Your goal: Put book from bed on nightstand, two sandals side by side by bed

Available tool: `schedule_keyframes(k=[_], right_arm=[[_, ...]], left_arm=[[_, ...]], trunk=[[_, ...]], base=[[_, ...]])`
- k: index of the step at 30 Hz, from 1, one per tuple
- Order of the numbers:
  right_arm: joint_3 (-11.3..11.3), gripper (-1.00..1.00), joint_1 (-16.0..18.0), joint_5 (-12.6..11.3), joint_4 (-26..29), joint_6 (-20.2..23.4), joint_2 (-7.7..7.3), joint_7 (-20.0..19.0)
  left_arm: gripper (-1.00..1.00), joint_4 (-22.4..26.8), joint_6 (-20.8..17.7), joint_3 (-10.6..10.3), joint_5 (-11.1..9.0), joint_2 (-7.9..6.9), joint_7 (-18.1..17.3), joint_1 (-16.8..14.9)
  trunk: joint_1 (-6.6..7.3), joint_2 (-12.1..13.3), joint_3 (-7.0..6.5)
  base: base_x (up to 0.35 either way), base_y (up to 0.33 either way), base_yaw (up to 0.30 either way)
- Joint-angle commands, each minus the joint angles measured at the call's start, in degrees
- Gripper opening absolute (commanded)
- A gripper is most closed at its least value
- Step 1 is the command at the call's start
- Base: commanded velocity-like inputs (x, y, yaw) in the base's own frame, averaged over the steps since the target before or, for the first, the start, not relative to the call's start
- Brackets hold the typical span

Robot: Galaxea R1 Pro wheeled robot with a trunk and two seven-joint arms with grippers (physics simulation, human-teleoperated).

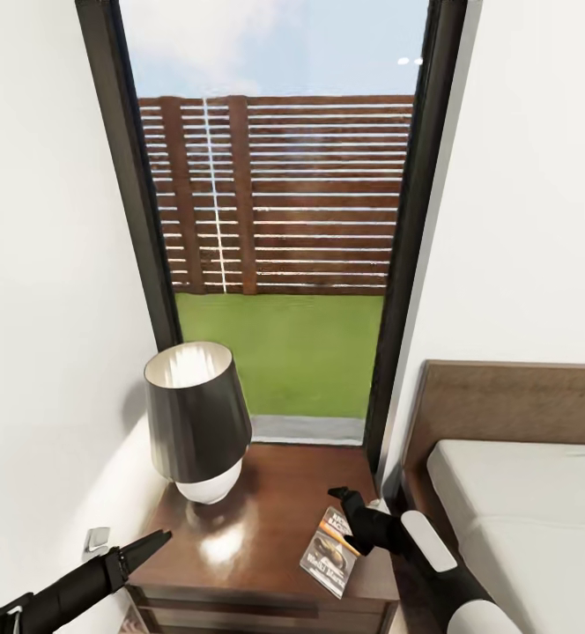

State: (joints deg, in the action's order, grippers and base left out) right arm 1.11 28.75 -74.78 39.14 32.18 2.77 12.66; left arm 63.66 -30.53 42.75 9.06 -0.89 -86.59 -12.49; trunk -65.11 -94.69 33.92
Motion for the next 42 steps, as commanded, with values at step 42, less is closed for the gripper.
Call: schedule_keyframes(k=[42], right_arm=[[0.85, 1.0, -0.23, 26.61, -32.11, -4.13, -3.47, -7.42]], left_arm=[[1.0, -27.06, 20.27, 0.6, 18.29, -7.1, 13.61, -0.07]], trunk=[[9.24, 16.83, -7.49]], base=[[0.0, 0.0, 0.0]])
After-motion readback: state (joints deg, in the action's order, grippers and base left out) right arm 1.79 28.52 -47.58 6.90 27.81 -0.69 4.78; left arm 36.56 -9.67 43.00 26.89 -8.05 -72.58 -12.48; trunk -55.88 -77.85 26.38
